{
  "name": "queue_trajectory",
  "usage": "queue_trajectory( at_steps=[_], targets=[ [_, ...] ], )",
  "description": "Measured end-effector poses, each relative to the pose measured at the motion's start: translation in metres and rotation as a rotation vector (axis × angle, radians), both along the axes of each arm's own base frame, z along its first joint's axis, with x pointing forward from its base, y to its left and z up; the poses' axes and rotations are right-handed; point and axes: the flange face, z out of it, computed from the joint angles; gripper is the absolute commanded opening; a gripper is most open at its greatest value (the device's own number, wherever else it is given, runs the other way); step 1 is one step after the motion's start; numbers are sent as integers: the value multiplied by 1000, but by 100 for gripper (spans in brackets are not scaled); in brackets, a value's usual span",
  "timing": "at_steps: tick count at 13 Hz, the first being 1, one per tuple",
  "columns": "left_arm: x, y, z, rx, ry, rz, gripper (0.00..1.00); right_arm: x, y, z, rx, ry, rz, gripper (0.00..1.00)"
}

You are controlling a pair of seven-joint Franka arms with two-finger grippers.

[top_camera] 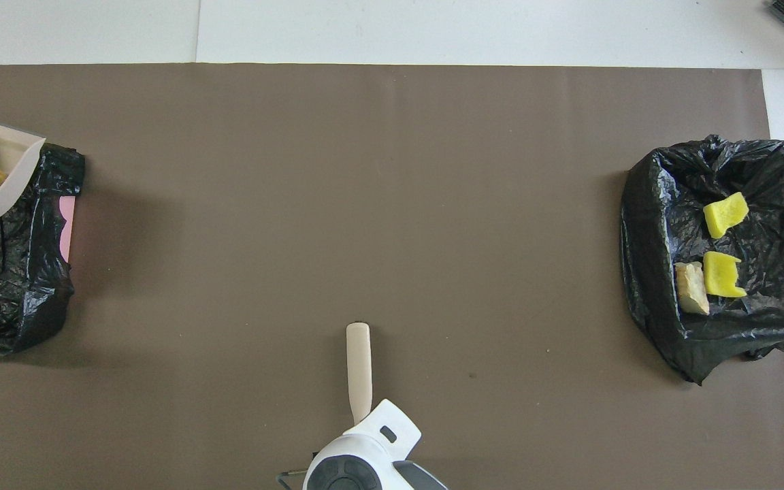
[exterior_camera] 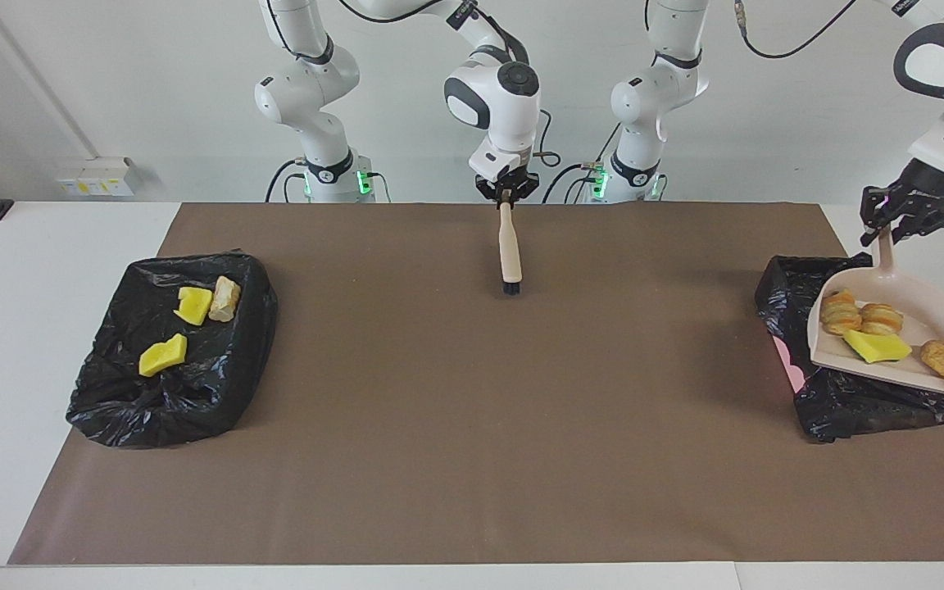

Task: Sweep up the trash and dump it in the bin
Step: 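Carry the dustpan with the left gripper and tip it into the bag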

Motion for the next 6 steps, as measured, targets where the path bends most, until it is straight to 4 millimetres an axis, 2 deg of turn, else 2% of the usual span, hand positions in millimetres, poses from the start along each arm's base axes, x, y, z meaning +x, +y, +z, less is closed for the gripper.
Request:
queue_trajectory(
  at_steps=[2, 4, 5, 6],
  targets=[
    [-14, 29, -1, 63, 24, -63, 0, -7, 0, -9, 4, -17, -9, 1],
    [-26, 58, -5, 139, 53, -208, 0, -10, -1, -14, -3, -16, -6, 3],
    [-34, 78, -9, 165, 60, -284, 0, -11, -2, -15, -6, -15, -5, 8],
    [-39, 90, -12, 202, 88, -347, 0, -12, -3, -17, -8, -14, -5, 28]
  ],
)
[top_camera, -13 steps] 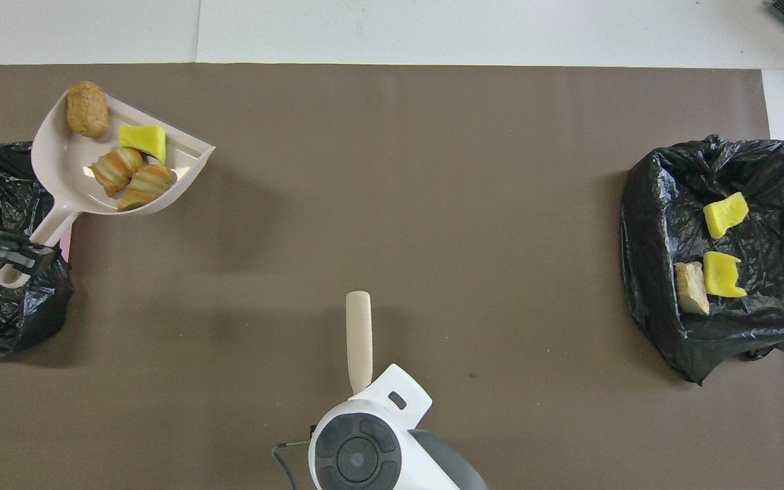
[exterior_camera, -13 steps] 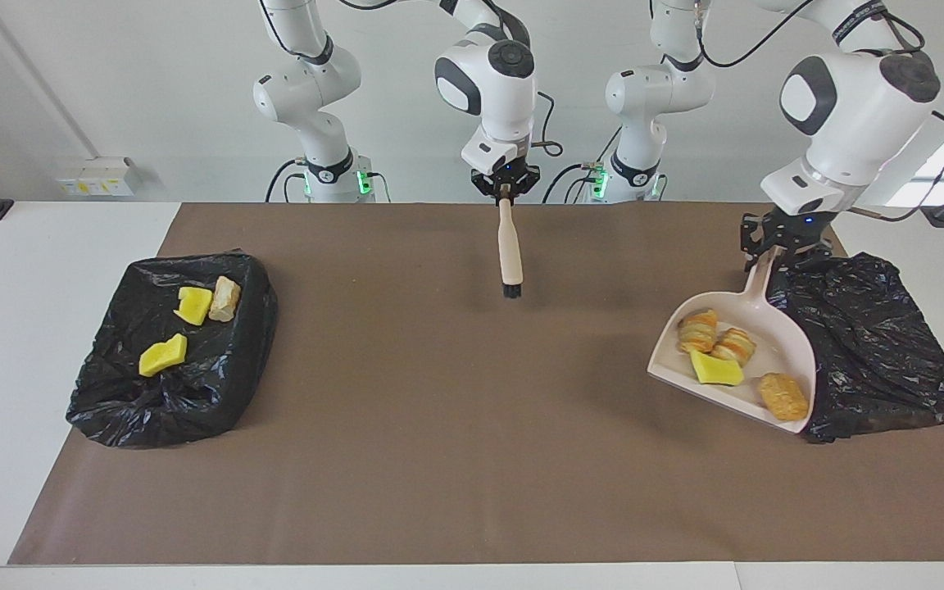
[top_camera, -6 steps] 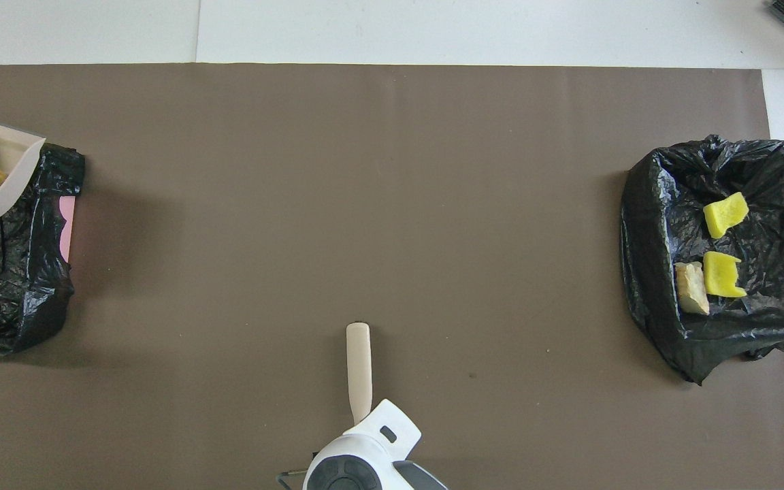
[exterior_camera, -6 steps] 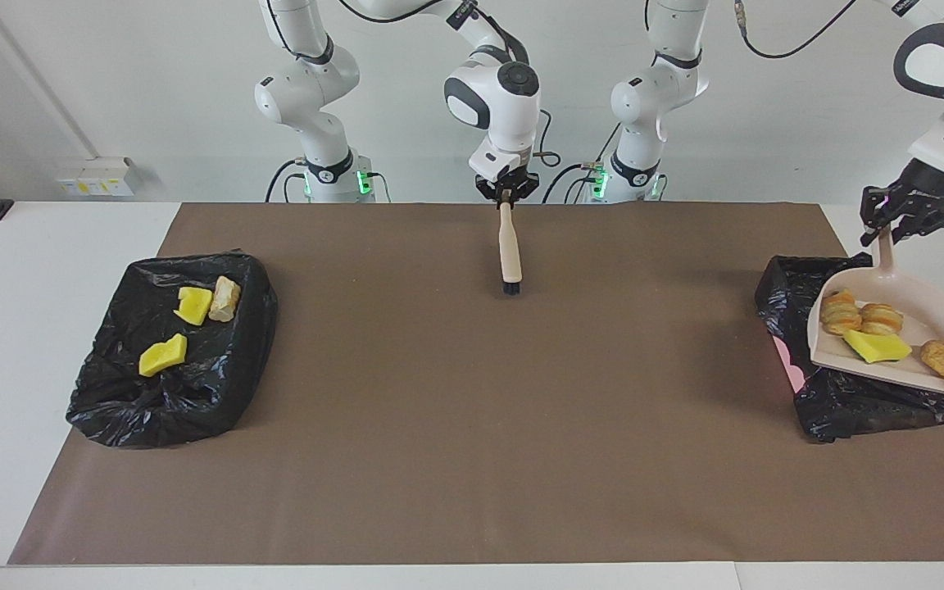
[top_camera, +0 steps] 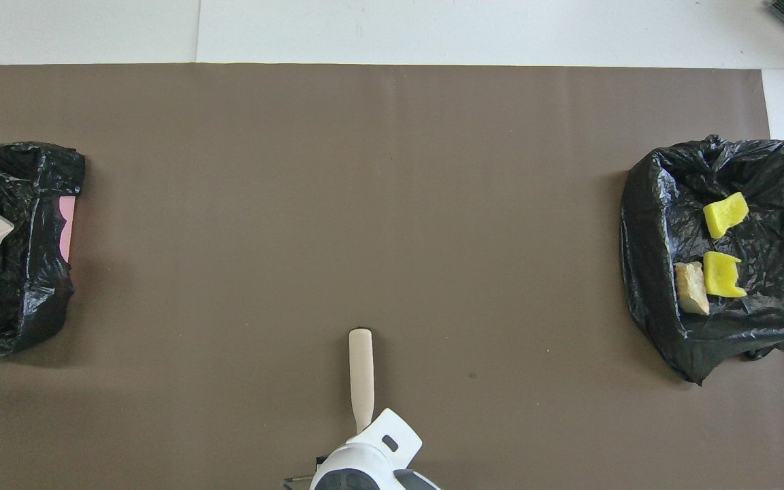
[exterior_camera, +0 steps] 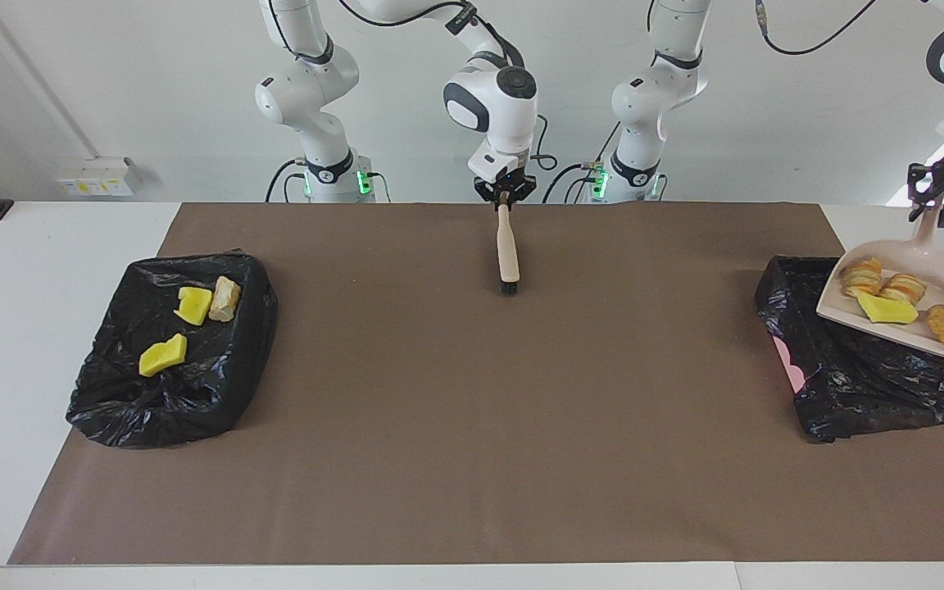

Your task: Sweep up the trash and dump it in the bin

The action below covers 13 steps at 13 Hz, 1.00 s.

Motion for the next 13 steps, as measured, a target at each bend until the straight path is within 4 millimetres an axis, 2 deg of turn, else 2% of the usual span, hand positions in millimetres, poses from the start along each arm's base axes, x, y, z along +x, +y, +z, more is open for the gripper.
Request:
queue_trajectory(
  at_steps=[1, 2, 5, 7, 9, 11, 13],
  targets=[
    [-4, 9, -1, 65, 45, -62, 0, -1, -1, -1, -2, 1, 1, 57],
    [-4, 13, 1, 124, 80, -105, 0, -1, -1, -2, -4, 0, 2, 100],
    [-1, 18, 3, 252, 166, -206, 0, 0, -1, 0, -20, -29, 31, 100],
    [6, 16, 3, 333, 229, -269, 0, 3, -1, 7, -26, -29, 31, 100],
    [22, 2, 3, 398, 272, -339, 0, 12, -1, 24, -35, -23, 20, 100],
    [42, -21, 7, 461, 293, -410, 0, 30, -7, 47, -47, -12, 7, 100],
    [60, -35, 15, 529, 312, -461, 0, 54, -19, 76, -65, 15, 29, 100]
  ],
)
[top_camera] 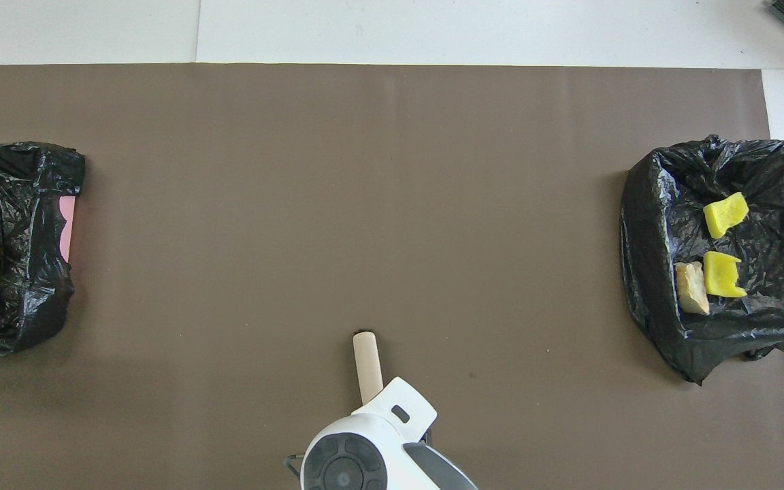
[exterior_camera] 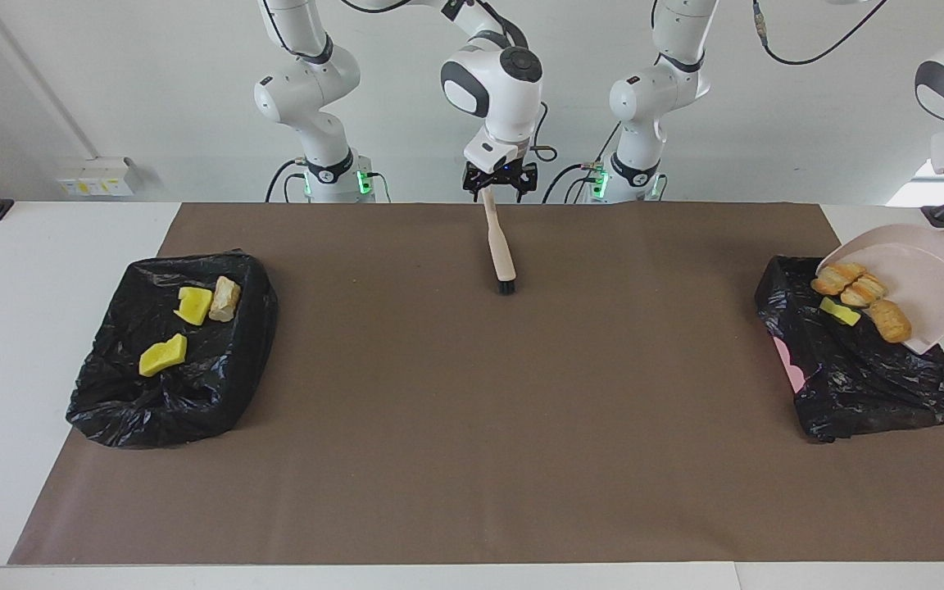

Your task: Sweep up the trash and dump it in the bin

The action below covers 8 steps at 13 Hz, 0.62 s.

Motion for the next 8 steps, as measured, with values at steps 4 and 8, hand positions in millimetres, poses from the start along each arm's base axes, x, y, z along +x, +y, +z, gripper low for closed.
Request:
queue_trajectory(
  at_steps=[4, 8],
  targets=[
    [27, -20, 14, 87, 14, -73, 0, 57, -38, 64, 18, 22, 38, 100],
    [40, -42, 47, 179, 53, -119, 0, 97, -77, 105, 51, 20, 79, 100]
  ],
)
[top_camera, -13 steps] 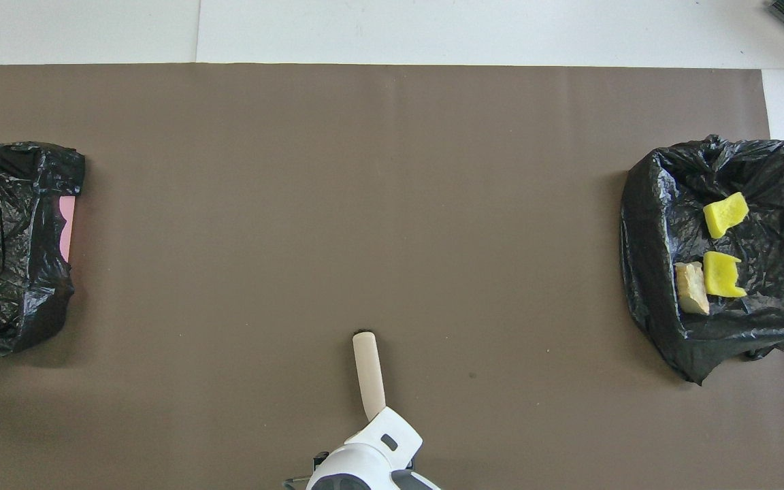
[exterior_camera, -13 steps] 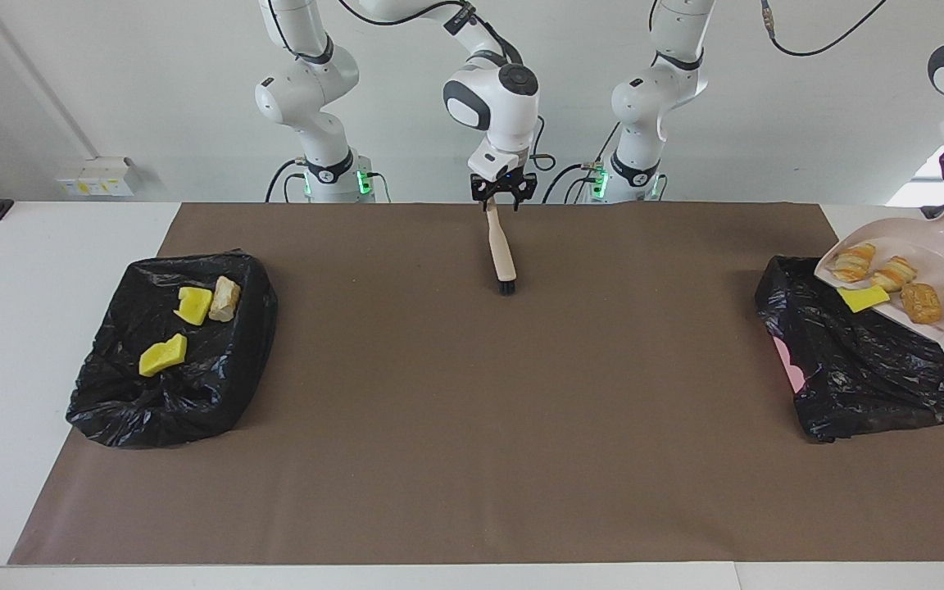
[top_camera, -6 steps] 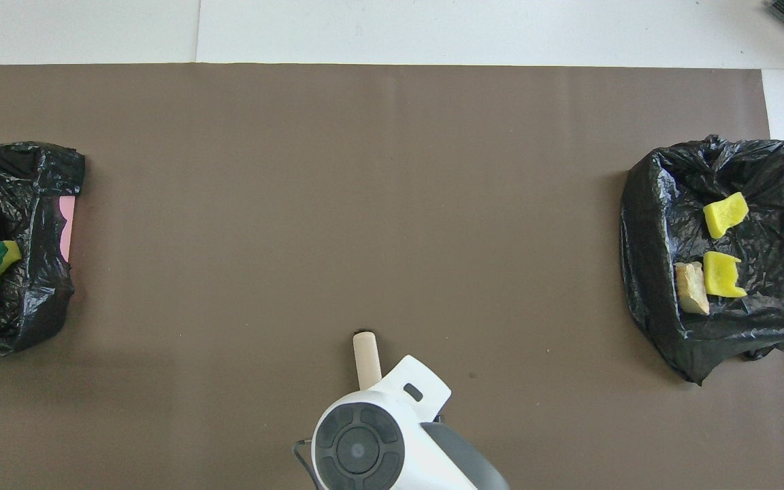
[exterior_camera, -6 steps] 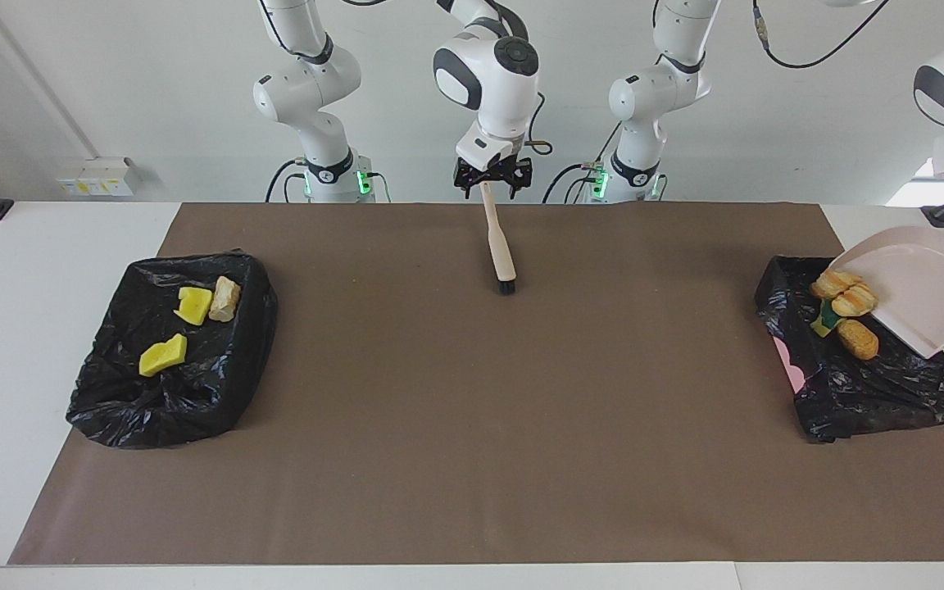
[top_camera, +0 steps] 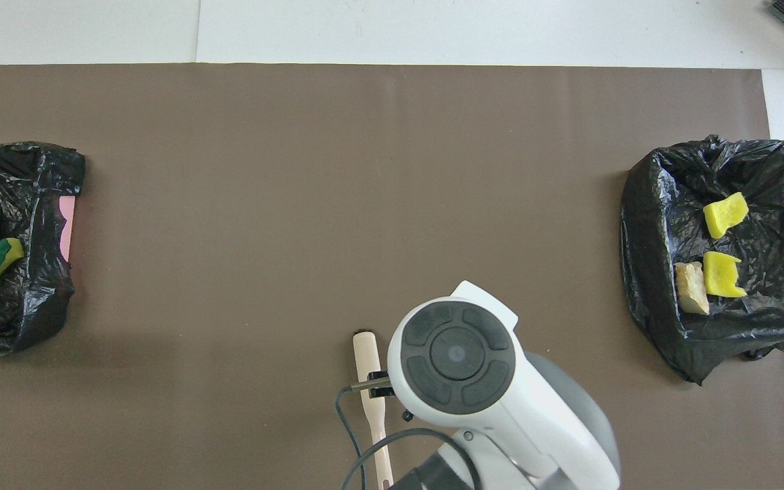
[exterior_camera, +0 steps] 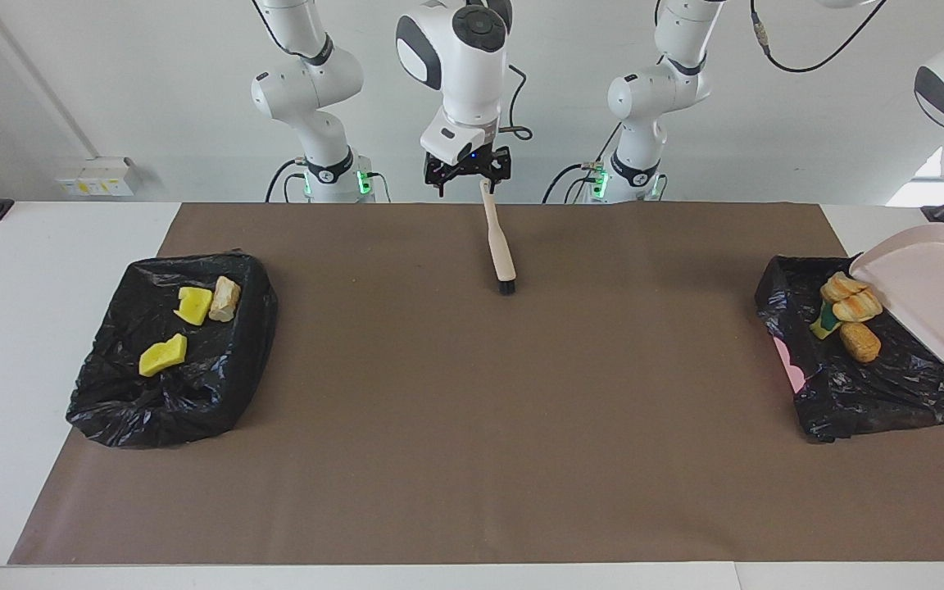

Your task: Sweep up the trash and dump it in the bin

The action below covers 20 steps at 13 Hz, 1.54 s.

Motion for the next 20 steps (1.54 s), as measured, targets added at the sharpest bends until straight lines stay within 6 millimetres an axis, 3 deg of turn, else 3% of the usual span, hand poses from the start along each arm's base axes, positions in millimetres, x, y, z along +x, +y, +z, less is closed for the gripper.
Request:
queue_trajectory(
  at_steps=[3, 5, 8, 10, 12, 15, 20],
  targets=[
    [4, -11, 23, -8, -4, -29, 0, 30, -40, 26, 23, -1, 26, 100],
    [6, -20, 29, -138, -68, -23, 0, 46, -71, 40, 41, -16, 30, 100],
    [10, -42, 23, -428, -184, 52, 0, 68, -121, 48, 49, -31, -35, 100],
    [15, -70, 14, -571, -250, 179, 0, 77, -150, 52, 53, -36, -63, 100],
    [23, -116, 5, -664, -306, 319, 0, 84, -178, 59, 64, -46, -47, 100],
    [32, -198, -19, -751, -359, 518, 0, 98, -234, 72, 91, -77, -16, 100],
    [32, -327, -56, -851, -442, 830, 0, 109, -305, 80, 19, -108, -82, 100]
  ],
)
